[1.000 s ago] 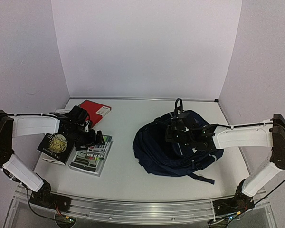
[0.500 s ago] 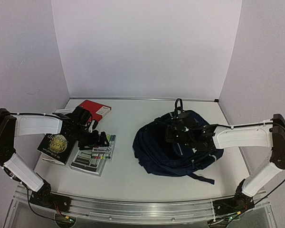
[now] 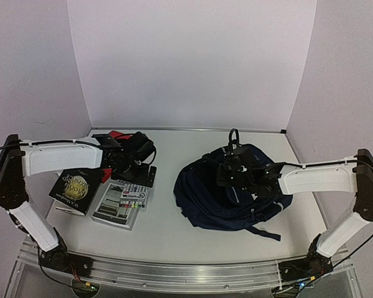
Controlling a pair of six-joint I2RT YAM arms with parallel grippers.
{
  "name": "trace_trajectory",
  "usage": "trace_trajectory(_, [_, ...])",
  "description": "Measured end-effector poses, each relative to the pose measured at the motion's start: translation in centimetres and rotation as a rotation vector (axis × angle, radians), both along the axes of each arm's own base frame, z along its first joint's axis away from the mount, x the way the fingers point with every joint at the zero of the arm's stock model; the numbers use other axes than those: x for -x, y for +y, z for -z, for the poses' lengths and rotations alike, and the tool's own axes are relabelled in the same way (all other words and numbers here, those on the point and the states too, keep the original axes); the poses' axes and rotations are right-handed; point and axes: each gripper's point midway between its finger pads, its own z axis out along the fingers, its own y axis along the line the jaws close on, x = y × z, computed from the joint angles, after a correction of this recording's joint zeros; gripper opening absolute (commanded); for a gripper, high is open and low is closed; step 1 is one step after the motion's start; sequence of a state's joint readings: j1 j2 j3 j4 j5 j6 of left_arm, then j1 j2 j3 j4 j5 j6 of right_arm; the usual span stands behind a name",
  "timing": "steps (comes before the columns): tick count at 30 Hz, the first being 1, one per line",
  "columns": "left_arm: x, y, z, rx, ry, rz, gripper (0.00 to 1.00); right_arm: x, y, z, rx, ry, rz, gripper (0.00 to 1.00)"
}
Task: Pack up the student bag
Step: Pick up the stationery from the center of the board.
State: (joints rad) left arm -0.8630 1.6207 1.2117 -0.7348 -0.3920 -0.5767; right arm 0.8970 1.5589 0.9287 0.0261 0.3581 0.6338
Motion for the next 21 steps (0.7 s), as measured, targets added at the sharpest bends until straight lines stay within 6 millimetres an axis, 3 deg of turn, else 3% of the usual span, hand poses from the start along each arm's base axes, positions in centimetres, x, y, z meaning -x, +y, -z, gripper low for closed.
trace_trajectory(2, [0.0,-0.9,0.5,-0.075,-0.013,-0.002,1.00,0.0,0.0,0.0,0.001,0.000,0.001,0.00])
trace_trajectory(7, [0.8,-2.1,3.8,-0.265,0.015,0.017,1.00,0.2,-0.4,-0.2,-0.001,-0.007,0.005,0.00])
trace_trajectory(13, [1.7,-2.1,5.7,-0.394,0.030,0.033,0.98,0.2,-0.6,-0.6,-0.006,-0.016,0.011,0.00])
trace_trajectory(21, [1.4,-0.7,6.8,-0.509,0.023,0.013,0.79,0.3,-0.8,-0.8,-0.007,-0.021,0.014,0.00])
